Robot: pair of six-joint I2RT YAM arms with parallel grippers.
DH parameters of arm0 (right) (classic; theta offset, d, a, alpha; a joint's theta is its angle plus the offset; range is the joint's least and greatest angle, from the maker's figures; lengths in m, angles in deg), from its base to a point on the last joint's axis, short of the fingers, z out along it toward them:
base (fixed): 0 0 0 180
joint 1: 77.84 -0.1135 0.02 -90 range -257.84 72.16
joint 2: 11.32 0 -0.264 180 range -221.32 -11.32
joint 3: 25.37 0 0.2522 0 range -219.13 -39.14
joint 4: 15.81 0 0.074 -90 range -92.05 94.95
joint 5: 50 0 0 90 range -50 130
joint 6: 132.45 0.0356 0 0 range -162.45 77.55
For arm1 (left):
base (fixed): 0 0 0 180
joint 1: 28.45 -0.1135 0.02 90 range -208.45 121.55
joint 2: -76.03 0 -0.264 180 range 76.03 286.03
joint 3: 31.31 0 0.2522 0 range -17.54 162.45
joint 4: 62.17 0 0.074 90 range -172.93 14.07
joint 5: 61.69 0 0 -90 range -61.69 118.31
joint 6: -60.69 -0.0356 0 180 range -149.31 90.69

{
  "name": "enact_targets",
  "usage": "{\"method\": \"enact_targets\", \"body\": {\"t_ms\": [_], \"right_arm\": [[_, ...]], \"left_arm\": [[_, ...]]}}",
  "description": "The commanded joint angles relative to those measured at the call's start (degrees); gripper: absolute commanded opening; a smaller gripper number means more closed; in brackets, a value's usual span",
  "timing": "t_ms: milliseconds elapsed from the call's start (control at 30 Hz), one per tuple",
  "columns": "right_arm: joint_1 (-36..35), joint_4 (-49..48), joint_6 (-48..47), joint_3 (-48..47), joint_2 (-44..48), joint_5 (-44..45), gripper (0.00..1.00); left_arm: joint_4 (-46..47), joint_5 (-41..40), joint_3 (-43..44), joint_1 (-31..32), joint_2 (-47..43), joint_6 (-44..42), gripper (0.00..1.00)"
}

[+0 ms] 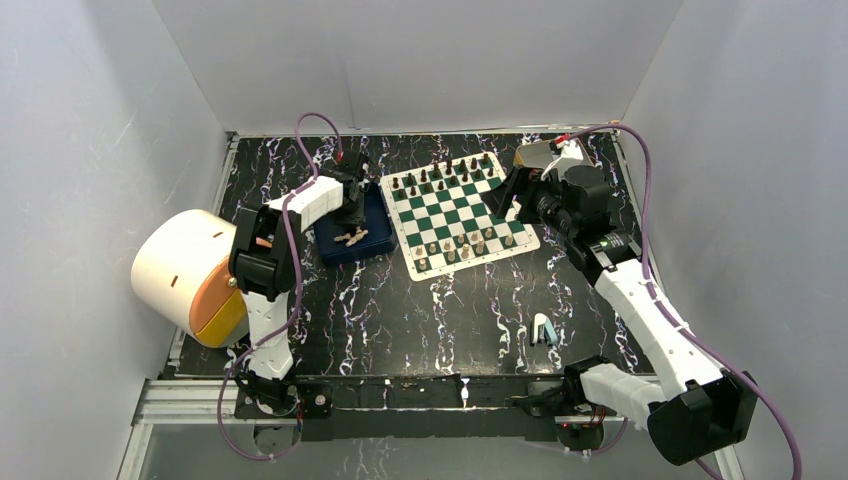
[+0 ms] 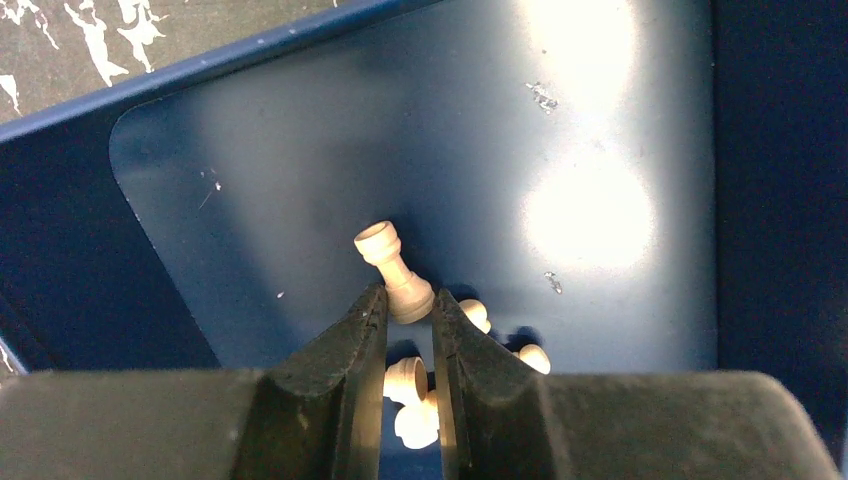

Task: Set up the chess pieces on the board
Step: Pick up the chess piece from the storage box.

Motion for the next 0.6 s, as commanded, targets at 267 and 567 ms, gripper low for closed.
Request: {"method": "enact_targets", "body": {"t_ms": [267, 567], "right_arm": [[0.06, -0.87, 0.02, -2.6, -0.26, -1.5, 0.99], [0.06, 0.55, 2.03, -4.18, -0.73, -4.71, 0.97]], "left_arm": [[0.33, 6.3, 2.15, 0.26, -5.22, -5.22, 0.11], [12.43, 13.72, -7.13, 0.3, -17.56, -11.21, 0.11]]}}
